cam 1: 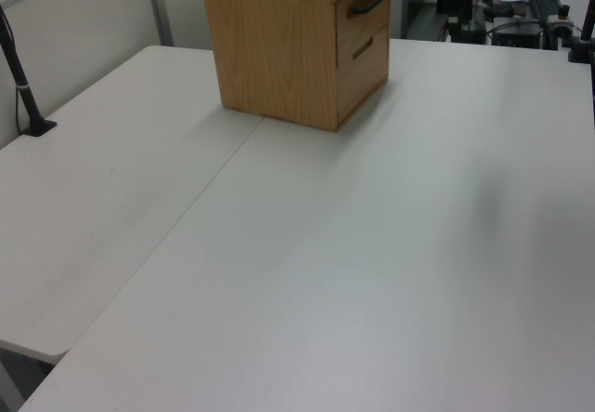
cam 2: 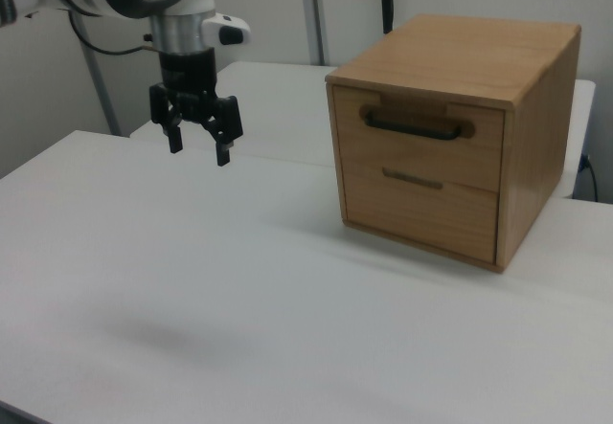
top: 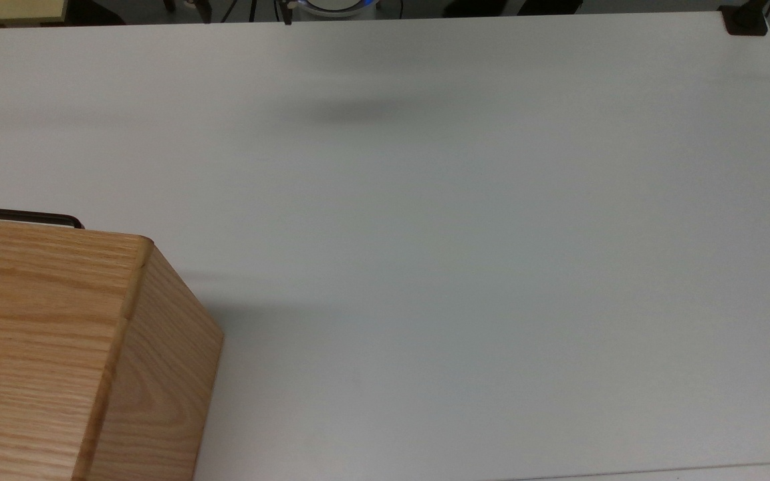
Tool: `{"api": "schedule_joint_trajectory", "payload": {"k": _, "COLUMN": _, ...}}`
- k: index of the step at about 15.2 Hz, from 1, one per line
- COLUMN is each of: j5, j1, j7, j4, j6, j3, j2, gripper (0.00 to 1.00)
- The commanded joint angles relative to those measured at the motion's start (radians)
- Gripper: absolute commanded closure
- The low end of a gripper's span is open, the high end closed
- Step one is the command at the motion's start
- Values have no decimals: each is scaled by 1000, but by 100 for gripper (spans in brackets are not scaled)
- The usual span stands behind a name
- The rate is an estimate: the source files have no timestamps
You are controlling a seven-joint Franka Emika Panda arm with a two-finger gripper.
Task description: Close the drawer by sliding it
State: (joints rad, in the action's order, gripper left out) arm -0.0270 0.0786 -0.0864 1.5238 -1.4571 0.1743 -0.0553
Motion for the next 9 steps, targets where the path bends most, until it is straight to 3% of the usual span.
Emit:
{"api": "schedule_joint_trajectory", "payload": {"k": 1, "j5": 15, "j1": 7, "j7": 5, "j4": 44, "j6": -22, "j3": 11, "j2": 34, "gripper": 0}}
{"api": "schedule_joint_trajectory", "payload": {"k": 4, "j5": 61, "j1": -2, "j7": 13, "j4": 41, "j6": -14, "j3": 19, "j2": 40, "gripper": 0}}
{"api": "schedule_joint_trajectory", "payload": {"k": 9, "j5": 62, "j1": -8, "j7": 37, "j4": 35, "j6": -19, "j3": 13, "j2": 37, "gripper": 0}}
